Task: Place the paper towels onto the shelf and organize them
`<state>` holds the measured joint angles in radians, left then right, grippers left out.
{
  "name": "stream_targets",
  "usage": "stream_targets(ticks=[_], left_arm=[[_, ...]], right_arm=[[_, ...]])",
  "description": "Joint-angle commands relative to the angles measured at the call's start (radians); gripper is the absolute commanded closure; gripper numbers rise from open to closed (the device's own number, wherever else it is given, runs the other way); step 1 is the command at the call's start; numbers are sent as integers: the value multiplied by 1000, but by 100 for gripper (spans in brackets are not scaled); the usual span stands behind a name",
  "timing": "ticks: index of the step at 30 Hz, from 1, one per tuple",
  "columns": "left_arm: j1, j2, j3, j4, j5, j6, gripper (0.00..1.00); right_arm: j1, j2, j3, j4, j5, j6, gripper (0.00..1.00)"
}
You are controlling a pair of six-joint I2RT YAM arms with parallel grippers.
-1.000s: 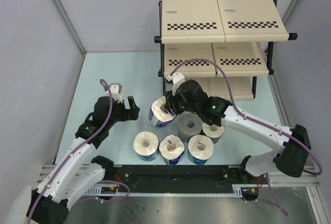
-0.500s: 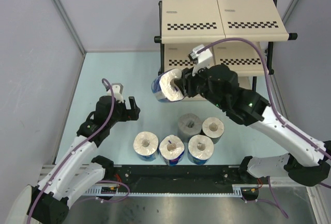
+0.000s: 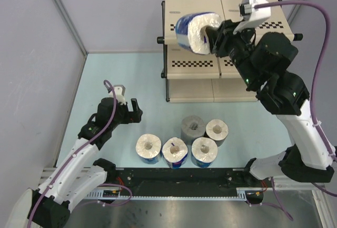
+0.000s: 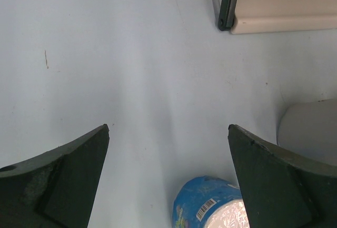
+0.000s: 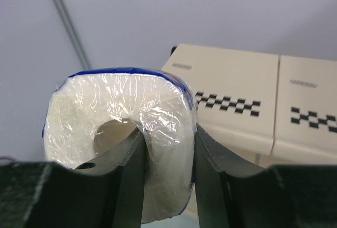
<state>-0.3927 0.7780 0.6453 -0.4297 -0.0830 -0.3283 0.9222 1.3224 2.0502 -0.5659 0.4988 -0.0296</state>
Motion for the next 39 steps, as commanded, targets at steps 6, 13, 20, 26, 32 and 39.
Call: stream_targets(ticks=[6, 13, 20, 26, 32, 39], left_arm=[[-6, -16, 40, -1, 14, 14, 0], [-6, -8, 40, -3, 19, 14, 0], [-6, 21, 51, -18, 8, 14, 0], [-6, 21, 50, -20, 9, 15, 0], [-6, 20, 48, -21, 9, 15, 0], [-6, 23, 47, -21, 14, 14, 0]], right_arm=[[-189, 222, 327, -11, -87, 3, 86], [-281, 324, 418, 1, -181, 22, 86], [-312, 365, 413, 9, -190, 10, 85], [-333, 373, 386, 43, -189, 4, 80], [-355, 390, 386, 49, -207, 13, 76], [-361, 388, 364, 54, -212, 20, 61]])
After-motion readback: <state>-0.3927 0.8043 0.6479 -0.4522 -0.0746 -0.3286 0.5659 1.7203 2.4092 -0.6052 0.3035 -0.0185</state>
